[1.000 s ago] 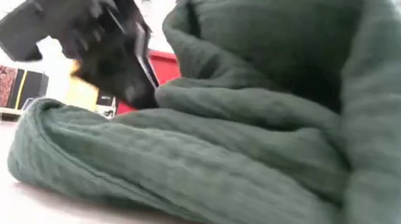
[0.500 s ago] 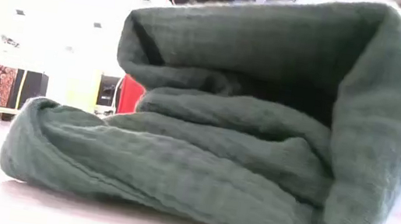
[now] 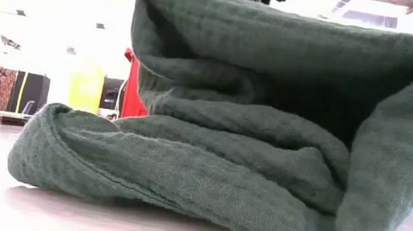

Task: Fold Laundry from Bin
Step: Fold the green button down shirt

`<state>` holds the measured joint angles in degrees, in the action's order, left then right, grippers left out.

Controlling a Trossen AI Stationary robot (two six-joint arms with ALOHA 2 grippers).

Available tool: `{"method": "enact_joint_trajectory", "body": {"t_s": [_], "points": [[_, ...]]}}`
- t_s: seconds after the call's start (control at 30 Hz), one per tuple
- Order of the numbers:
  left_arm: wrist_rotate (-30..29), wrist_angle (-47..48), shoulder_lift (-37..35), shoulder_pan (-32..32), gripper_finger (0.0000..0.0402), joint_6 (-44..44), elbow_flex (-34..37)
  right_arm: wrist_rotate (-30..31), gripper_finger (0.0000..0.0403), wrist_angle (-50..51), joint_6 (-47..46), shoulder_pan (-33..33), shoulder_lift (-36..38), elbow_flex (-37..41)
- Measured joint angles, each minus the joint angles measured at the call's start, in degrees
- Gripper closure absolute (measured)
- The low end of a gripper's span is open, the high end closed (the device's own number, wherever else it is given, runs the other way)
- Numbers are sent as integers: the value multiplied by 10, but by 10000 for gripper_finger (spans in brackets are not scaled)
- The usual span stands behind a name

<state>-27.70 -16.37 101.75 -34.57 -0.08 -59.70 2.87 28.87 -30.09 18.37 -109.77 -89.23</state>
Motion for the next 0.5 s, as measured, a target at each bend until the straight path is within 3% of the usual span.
{"method": "enact_joint_trajectory", "body": {"t_s": [0.2,0.37,0.5], "points": [[113,-44,72,37,330,-36,0,1,175,34,17,-2,20,0],[139,37,79,25,330,-98,0,113,175,50,31,20,41,26],[129,44,77,3,330,-105,0,99,175,-52,39,16,26,88]]}}
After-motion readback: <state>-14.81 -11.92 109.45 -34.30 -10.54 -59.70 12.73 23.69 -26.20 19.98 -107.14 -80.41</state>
